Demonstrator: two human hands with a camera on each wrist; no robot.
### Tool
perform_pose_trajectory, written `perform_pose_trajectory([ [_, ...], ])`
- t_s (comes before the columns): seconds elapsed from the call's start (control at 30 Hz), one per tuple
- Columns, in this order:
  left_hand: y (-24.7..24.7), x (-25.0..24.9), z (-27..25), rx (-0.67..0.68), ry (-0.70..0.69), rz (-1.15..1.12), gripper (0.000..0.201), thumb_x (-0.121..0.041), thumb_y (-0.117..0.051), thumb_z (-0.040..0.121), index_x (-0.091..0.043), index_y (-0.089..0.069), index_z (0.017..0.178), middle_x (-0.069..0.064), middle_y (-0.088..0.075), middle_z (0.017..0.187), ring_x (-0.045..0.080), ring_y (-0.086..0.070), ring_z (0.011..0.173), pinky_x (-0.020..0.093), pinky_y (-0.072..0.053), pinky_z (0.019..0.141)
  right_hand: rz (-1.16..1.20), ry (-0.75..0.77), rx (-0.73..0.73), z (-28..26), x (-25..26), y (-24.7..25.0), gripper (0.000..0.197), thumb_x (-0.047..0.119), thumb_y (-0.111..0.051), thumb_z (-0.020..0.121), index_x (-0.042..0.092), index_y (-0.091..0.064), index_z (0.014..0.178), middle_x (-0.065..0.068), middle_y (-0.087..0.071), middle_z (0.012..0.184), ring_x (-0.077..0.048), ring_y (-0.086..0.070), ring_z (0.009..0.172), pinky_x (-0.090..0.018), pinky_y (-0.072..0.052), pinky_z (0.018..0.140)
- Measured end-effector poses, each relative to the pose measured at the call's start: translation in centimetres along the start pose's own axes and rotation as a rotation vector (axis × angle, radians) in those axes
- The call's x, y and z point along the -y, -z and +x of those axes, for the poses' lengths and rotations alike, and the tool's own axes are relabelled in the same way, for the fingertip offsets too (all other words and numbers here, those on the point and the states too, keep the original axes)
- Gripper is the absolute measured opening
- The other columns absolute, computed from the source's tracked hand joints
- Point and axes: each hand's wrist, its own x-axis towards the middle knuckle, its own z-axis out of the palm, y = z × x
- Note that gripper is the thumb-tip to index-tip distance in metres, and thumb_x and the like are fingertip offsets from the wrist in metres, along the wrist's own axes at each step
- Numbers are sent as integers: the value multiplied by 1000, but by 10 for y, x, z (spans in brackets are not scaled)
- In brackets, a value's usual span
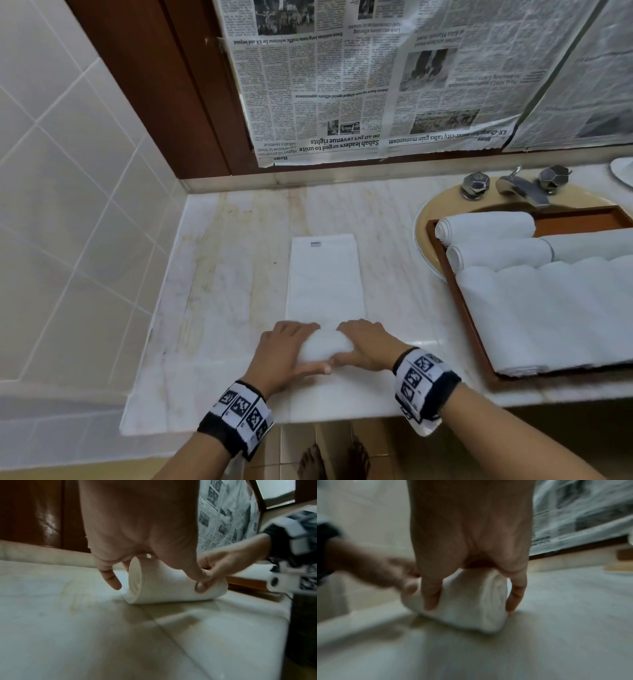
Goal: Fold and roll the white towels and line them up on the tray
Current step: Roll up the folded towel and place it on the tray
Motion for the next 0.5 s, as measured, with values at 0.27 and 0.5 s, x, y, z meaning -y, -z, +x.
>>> perform_pose_trajectory([
  [0.27, 10, 3, 6, 75, 97, -225, 95, -100, -47, 55, -39, -59, 126, -13, -59, 110, 9, -54, 104, 30, -44, 94, -347, 79, -381, -25, -4, -36, 72, 54, -65, 75, 15, -47, 133, -6, -50, 123, -29, -54, 108, -40, -48, 83],
  [0.5, -12, -5, -13, -114, -30, -35, 79, -90, -49, 72, -42, -51, 136, -15, -47, 133, 12, -42, 121, 35, -36, 97, 52, -44, 108, -7, -6, 15, 58, 51, -69, 84, 18, -54, 128, -4, -53, 124, -23, -47, 112, -37, -42, 93],
])
